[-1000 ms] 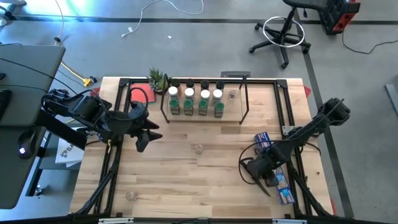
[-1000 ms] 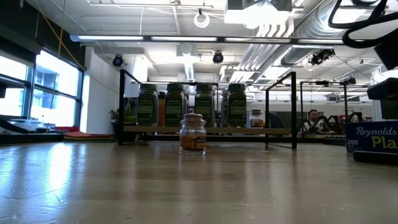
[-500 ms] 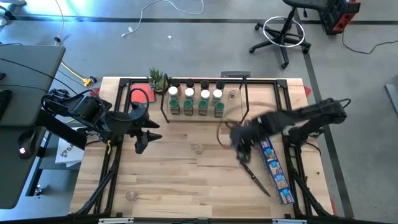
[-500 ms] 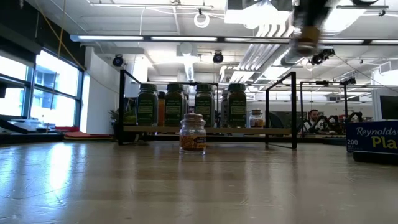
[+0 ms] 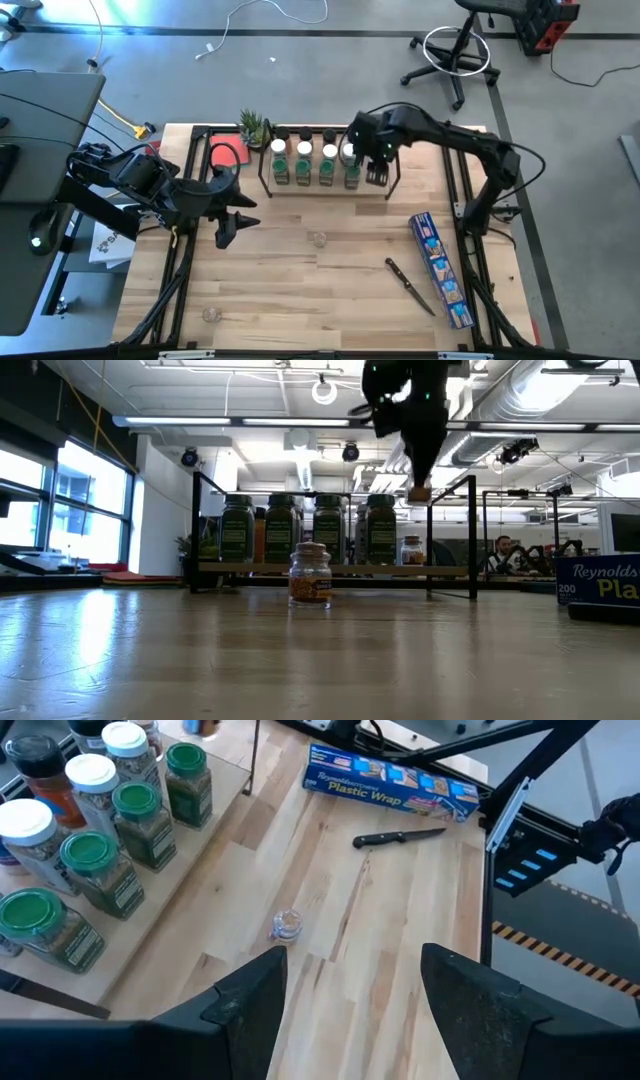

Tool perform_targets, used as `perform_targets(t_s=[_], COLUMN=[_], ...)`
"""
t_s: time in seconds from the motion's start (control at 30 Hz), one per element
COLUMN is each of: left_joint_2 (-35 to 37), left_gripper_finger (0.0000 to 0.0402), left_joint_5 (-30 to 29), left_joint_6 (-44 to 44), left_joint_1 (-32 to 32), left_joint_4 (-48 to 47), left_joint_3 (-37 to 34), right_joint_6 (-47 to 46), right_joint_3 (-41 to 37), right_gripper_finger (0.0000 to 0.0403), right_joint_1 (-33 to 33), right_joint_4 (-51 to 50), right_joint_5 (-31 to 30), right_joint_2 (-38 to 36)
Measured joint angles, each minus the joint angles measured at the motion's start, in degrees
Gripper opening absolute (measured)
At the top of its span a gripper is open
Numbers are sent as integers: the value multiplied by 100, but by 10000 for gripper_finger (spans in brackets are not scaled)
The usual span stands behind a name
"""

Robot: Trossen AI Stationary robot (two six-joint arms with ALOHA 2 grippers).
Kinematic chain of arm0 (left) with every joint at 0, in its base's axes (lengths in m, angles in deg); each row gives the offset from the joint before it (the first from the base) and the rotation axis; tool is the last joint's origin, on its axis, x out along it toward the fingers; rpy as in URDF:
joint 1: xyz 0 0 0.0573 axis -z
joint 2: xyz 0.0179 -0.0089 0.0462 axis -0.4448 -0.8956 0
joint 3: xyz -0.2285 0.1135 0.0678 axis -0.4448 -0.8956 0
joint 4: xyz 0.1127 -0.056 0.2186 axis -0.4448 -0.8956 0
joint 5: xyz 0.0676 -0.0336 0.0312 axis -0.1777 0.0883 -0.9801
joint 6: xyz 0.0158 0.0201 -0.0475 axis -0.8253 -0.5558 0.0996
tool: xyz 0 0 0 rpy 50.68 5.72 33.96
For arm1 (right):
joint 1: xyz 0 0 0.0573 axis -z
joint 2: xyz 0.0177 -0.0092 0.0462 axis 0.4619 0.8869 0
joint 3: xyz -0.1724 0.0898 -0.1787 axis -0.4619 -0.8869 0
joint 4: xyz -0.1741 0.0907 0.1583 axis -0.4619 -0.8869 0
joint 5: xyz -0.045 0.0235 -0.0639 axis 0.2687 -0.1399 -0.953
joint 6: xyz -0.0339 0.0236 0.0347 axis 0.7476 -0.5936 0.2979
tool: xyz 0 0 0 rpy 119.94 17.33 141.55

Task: Shelf spices
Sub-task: Put the transparent seasoning bottle on the shelf aligned with the other transparent seasoning bottle

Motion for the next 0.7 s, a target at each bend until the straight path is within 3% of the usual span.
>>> perform_targets(t_s=[0.57, 0.7], left_joint_2=[0, 0], left_gripper_finger=[225, 225], left_joint_5=[-221, -206], left_joint_6=[209, 247], left_joint_1=[-50, -95], left_joint_4=[11, 49], left_joint_3=[0, 0], right_joint_6=[382, 224], right_joint_3=[-1108, -1197], right_gripper_finger=[161, 187], right_joint_1=[623, 712], right_joint_4=[1335, 1509], right_joint_5=[167, 167], right_joint_2=[370, 368])
